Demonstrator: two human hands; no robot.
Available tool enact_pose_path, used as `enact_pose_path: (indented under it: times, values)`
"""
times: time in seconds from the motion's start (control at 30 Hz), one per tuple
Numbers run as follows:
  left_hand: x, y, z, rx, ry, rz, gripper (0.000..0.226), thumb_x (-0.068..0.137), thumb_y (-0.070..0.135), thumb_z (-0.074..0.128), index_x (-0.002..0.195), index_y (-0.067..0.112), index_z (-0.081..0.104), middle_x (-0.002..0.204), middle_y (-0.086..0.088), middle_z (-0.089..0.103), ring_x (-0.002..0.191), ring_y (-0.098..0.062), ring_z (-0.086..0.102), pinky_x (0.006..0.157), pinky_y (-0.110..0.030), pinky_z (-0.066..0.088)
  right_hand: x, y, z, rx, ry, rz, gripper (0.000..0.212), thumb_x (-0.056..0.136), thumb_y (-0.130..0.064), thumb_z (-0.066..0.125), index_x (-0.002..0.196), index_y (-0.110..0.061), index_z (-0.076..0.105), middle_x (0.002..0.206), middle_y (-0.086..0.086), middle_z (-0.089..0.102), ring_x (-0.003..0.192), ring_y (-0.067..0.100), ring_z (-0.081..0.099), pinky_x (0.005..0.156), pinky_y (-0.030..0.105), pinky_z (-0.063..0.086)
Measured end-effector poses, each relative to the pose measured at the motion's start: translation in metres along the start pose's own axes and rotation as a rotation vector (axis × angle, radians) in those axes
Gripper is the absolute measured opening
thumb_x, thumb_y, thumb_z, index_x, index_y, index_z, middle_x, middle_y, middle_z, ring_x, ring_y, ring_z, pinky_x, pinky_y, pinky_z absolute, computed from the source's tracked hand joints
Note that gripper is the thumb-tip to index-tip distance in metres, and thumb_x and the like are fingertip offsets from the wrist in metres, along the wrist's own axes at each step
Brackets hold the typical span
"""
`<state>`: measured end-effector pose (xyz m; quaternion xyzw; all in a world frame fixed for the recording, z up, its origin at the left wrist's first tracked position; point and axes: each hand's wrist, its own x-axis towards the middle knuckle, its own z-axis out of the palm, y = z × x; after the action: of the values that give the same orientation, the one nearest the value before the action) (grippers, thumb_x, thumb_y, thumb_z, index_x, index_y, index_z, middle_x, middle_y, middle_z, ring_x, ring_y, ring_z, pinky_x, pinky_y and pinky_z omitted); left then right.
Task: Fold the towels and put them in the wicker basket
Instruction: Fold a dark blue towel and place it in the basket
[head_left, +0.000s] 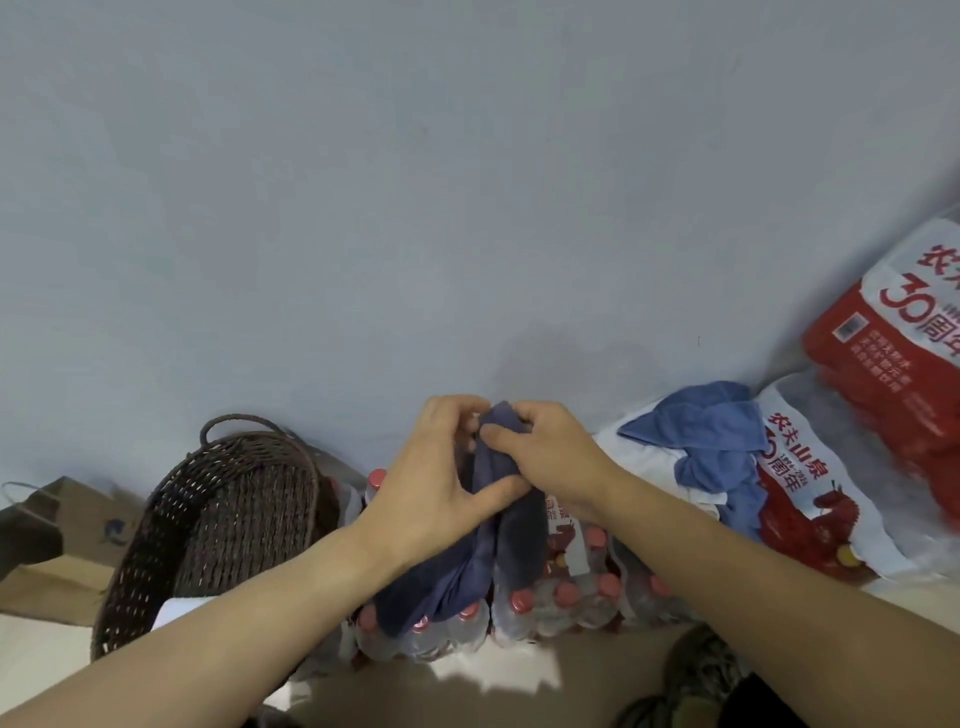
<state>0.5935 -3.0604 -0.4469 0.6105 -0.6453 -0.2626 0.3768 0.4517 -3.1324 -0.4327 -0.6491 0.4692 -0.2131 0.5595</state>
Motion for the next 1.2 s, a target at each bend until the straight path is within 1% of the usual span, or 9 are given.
enact_pose_path:
  times: [0.2, 0.33, 0.53, 0.63, 0.73, 0.83, 0.93, 1.03, 1.2]
  values:
    - [-0.004, -0.006, 0.002, -0.279, 0.066, -0.195, 0.066, 0.065, 0.062, 0.077, 0.117, 0.031, 0.051, 0.117, 0.017, 0.06, 0.111, -0.004, 0.06, 0.087, -0.028, 0.056, 0.003, -0.009, -0.003, 0.313, -0.191, 0.036, 0.034, 0.092, -0.003, 0.053, 0.101, -0.031, 0.068, 0.107, 0.007, 0.072, 0.103, 0.013, 0.066, 0.091, 0.031, 0.054]
    - [0.004, -0.008, -0.002, -0.277, 0.162, -0.239, 0.032, 0.078, 0.035, 0.079, 0.098, 0.021, 0.058, 0.091, 0.006, 0.068, 0.084, -0.007, 0.067, 0.071, -0.021, 0.054, 0.004, -0.01, -0.002, 0.52, -0.337, 0.064, 0.052, 0.077, -0.002, 0.059, 0.128, -0.015, 0.06, 0.092, 0.002, 0.074, 0.091, 0.02, 0.07, 0.076, 0.034, 0.059]
    - [0.014, -0.005, -0.023, -0.645, -0.025, -0.262, 0.005, 0.096, 0.006, 0.053, 0.094, 0.002, 0.054, 0.076, -0.023, 0.06, 0.068, -0.025, 0.055, 0.062, -0.029, 0.046, 0.006, -0.005, -0.024, -0.125, 0.11, -0.312, 0.052, 0.078, -0.008, 0.071, 0.12, -0.036, 0.058, 0.116, -0.011, 0.061, 0.098, 0.004, 0.062, 0.076, 0.027, 0.054]
    - [0.013, 0.001, -0.03, -0.833, -0.137, -0.288, 0.012, 0.093, 0.014, 0.052, 0.093, 0.003, 0.054, 0.07, -0.014, 0.065, 0.058, -0.019, 0.061, 0.056, -0.023, 0.05, 0.005, -0.002, -0.032, -0.272, -0.214, -0.327, 0.077, 0.073, -0.032, 0.083, 0.136, -0.052, 0.042, 0.141, -0.022, 0.041, 0.128, -0.01, 0.039, 0.096, 0.013, 0.04]
    - [0.014, 0.005, -0.033, -0.926, -0.166, -0.335, 0.015, 0.09, 0.018, 0.051, 0.09, 0.002, 0.053, 0.07, -0.011, 0.064, 0.059, -0.017, 0.059, 0.057, -0.023, 0.05, 0.006, 0.008, -0.024, -0.21, -0.45, -0.236, 0.058, 0.073, -0.034, 0.086, 0.126, -0.031, 0.061, 0.132, -0.014, 0.06, 0.123, -0.002, 0.053, 0.097, 0.011, 0.044]
    - [0.016, -0.004, -0.04, -0.683, -0.191, -0.357, 0.016, 0.097, 0.018, 0.051, 0.091, 0.004, 0.054, 0.077, -0.013, 0.057, 0.066, -0.018, 0.051, 0.063, -0.028, 0.043, 0.01, 0.023, -0.013, -0.156, -0.45, -0.152, 0.033, 0.083, -0.024, 0.079, 0.111, -0.011, 0.067, 0.107, 0.002, 0.073, 0.102, 0.016, 0.068, 0.091, 0.036, 0.055]
    - [0.012, -0.027, -0.055, 0.086, -0.493, -0.235, 0.029, 0.089, 0.046, 0.064, 0.082, 0.019, 0.056, 0.068, 0.011, 0.056, 0.06, -0.002, 0.05, 0.058, -0.016, 0.038, 0.019, 0.036, -0.008, -0.191, -0.371, -0.107, 0.018, 0.091, -0.025, 0.069, 0.1, -0.012, 0.06, 0.095, 0.01, 0.069, 0.085, 0.022, 0.067, 0.077, 0.039, 0.054]
    - [0.001, -0.044, -0.06, 0.319, -0.741, -0.252, 0.035, 0.076, 0.049, 0.078, 0.075, 0.032, 0.048, 0.065, 0.022, 0.052, 0.06, 0.013, 0.053, 0.056, -0.005, 0.037, 0.027, 0.048, 0.001, -0.164, -0.342, -0.039, 0.011, 0.094, -0.031, 0.064, 0.095, -0.023, 0.057, 0.099, 0.009, 0.069, 0.091, 0.024, 0.069, 0.076, 0.036, 0.055]
    - [-0.006, -0.07, -0.056, 0.58, -0.754, -0.341, 0.025, 0.077, 0.036, 0.076, 0.085, 0.025, 0.055, 0.084, 0.006, 0.06, 0.082, -0.016, 0.058, 0.071, -0.024, 0.043, 0.041, 0.071, 0.027, -0.276, -0.202, -0.044, 0.027, 0.095, -0.039, 0.061, 0.079, -0.017, 0.065, 0.074, -0.007, 0.062, 0.062, -0.004, 0.056, 0.062, 0.018, 0.044]
